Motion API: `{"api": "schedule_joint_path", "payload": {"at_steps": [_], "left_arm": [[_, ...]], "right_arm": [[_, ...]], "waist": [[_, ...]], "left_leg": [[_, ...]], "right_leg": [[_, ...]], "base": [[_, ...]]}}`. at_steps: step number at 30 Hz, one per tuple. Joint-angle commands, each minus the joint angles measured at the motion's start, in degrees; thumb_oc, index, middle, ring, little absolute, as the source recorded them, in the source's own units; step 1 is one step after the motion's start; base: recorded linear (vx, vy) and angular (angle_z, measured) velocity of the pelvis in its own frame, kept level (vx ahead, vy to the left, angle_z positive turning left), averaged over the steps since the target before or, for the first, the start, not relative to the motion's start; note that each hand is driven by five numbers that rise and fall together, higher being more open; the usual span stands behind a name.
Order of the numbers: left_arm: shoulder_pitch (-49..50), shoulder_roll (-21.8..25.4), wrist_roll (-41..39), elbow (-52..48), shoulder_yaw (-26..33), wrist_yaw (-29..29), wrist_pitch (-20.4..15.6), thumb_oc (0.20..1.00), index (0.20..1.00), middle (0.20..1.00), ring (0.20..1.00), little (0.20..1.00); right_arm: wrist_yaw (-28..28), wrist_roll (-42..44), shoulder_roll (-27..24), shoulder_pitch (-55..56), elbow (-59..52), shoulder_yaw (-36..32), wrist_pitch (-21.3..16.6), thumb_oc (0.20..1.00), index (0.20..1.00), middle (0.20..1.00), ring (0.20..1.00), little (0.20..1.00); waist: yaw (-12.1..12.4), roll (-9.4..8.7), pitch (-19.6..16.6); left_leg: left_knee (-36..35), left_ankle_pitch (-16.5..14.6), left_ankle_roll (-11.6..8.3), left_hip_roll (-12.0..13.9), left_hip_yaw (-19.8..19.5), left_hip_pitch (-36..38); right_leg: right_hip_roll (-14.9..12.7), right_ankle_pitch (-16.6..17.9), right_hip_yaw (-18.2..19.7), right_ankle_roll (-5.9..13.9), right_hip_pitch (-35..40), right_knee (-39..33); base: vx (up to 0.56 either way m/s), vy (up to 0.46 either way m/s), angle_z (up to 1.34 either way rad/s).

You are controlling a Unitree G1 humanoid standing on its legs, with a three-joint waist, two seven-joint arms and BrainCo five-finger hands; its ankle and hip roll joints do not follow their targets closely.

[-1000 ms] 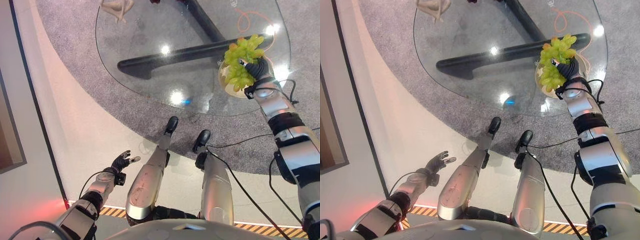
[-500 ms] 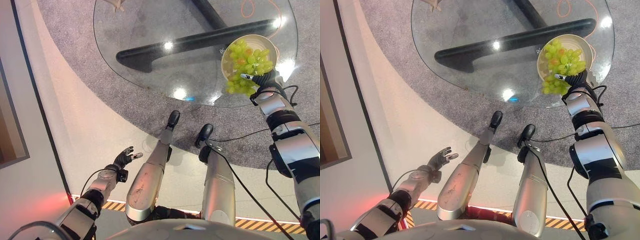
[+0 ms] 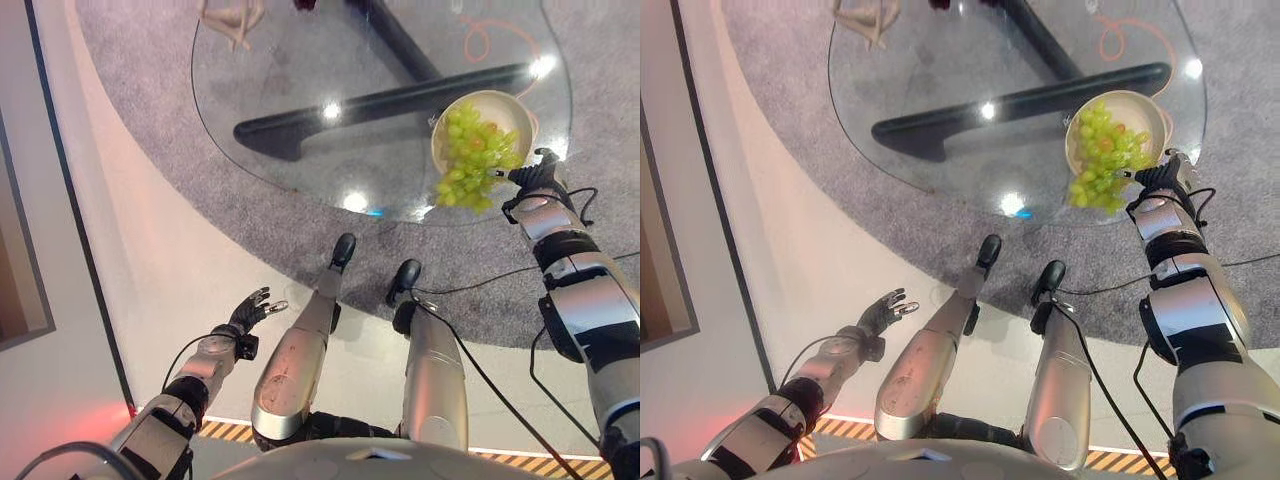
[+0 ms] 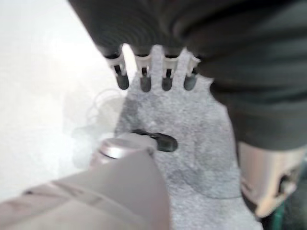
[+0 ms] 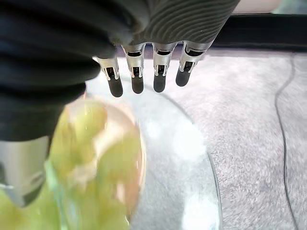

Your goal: Pick up fruits into the plate

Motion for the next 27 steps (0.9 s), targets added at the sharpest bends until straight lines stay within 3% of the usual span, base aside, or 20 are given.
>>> {"api": "schedule_joint_path", "payload": {"at_steps": [1,3,5,6,7,13,17,19,20,22,27], "left_arm": [[0.4,0.8,-1.3,2.8,1.5,-1.1,0.2,1.000,1.000,1.000,1.000,1.000],[1.2,0.7,-2.7,4.7,2.8,-1.5,1.7,1.000,1.000,1.000,1.000,1.000],[1.2,0.7,-3.1,4.8,2.9,-1.5,1.8,1.000,1.000,1.000,1.000,1.000],[2.2,0.3,-5.8,7.0,5.5,-2.3,3.2,1.000,1.000,1.000,1.000,1.000],[2.3,0.2,-5.8,7.3,5.9,-2.4,3.3,1.000,1.000,1.000,1.000,1.000],[4.4,-0.6,-4.8,10.7,10.0,-3.6,5.5,1.000,1.000,1.000,1.000,1.000],[8.0,-1.4,0.2,12.2,12.3,-6.5,8.5,1.000,1.000,1.000,1.000,1.000],[10.1,-2.0,1.6,13.3,13.4,-9.2,9.4,1.000,1.000,1.000,1.000,1.000],[11.5,-2.8,4.7,15.0,15.2,-9.4,9.6,1.000,1.000,1.000,1.000,1.000],[12.8,-3.2,7.7,16.5,16.6,-9.3,10.2,1.000,1.000,1.000,1.000,1.000],[14.2,-4.4,13.1,19.7,18.8,-8.7,12.0,1.000,1.000,1.000,1.000,1.000]], "right_arm": [[-3.1,1.6,-4.2,3.2,-0.4,-0.5,-3.7,1.000,1.000,1.000,1.000,1.000],[-1.9,4.4,-5.3,8.8,-3.6,-3.4,-5.7,1.000,1.000,1.000,1.000,1.000],[-1.8,4.6,-5.3,9.1,-3.8,-3.6,-5.8,1.000,1.000,1.000,1.000,1.000],[-0.6,6.3,-5.2,15.0,-7.6,-6.2,-7.2,1.000,1.000,1.000,1.000,1.000],[-0.6,6.5,-5.1,16.2,-8.2,-6.7,-7.6,1.000,1.000,1.000,1.000,1.000],[1.4,10.5,-0.5,29.5,-16.8,-11.6,-10.9,1.000,1.000,1.000,1.000,1.000],[10.9,12.8,5.8,40.9,-20.7,-12.4,-14.0,1.000,1.000,1.000,1.000,1.000],[17.7,17.6,9.7,45.0,-19.7,-12.8,-14.0,1.000,1.000,1.000,1.000,1.000],[20.9,18.7,15.3,49.2,-15.7,-12.8,-16.0,1.000,1.000,1.000,1.000,1.000],[24.5,19.9,18.6,51.6,-10.8,-13.1,-15.8,1.000,1.000,1.000,1.000,1.000],[27.3,19.3,22.5,54.2,-1.1,-13.9,-17.3,1.000,1.000,1.000,1.000,1.000]], "waist": [[-1.3,-0.28,-2.0],[-2.0,-1.76,-3.7],[-2.1,-1.85,-4.0],[-3.0,-3.38,-6.6],[-3.1,-3.64,-7.0],[-5.0,-6.11,-13.3],[-6.9,-6.96,-18.1],[-7.7,-7.17,-20.0],[-8.5,-7.18,-21.9],[-9.2,-7.09,-23.2],[-10.2,-6.34,-24.5]], "left_leg": [[5.4,-12.4,3.44,-0.8,6.2,3.5],[4.6,-13.2,3.09,-0.3,6.4,8.0],[4.5,-13.0,3.09,-0.3,6.4,8.0],[3.8,-13.7,2.92,0.2,7.2,10.6],[3.7,-13.8,2.90,0.2,7.3,11.1],[0.6,-15.1,2.97,1.1,9.0,17.6],[-1.0,-15.6,3.31,1.6,9.5,21.4],[-1.1,-16.0,3.56,1.8,10.0,23.0],[-1.8,-16.6,3.73,2.0,10.9,25.3],[-2.6,-17.0,3.87,2.1,11.7,27.3],[-3.5,-17.9,4.25,2.1,12.5,30.3]], "right_leg": [[3.0,3.5,0.8,3.18,4.6,-8.6],[2.8,3.1,1.2,3.19,9.5,-10.2],[2.7,3.3,1.1,3.20,9.6,-10.5],[2.3,3.6,1.6,3.40,13.0,-12.7],[2.2,3.6,1.7,3.45,13.6,-13.1],[2.2,3.9,3.4,4.02,20.9,-17.6],[2.7,3.2,4.8,3.99,24.1,-17.8],[3.2,2.8,5.6,3.62,25.4,-17.7],[3.6,2.4,6.3,3.44,27.2,-18.0],[3.9,2.0,6.9,3.29,29.1,-18.6],[4.4,1.3,7.9,2.86,31.7,-19.1]], "base": [[0.03,0.006,-0.09],[0.12,0.005,-0.04],[0.10,-0.007,-0.06],[0.15,-0.026,-0.11],[0.20,-0.046,-0.12],[0.15,-0.060,-0.05],[0.17,-0.073,-0.04],[0.20,-0.057,-0.07],[0.24,-0.063,-0.21],[0.19,-0.041,-0.24],[0.11,-0.002,-0.17]]}}
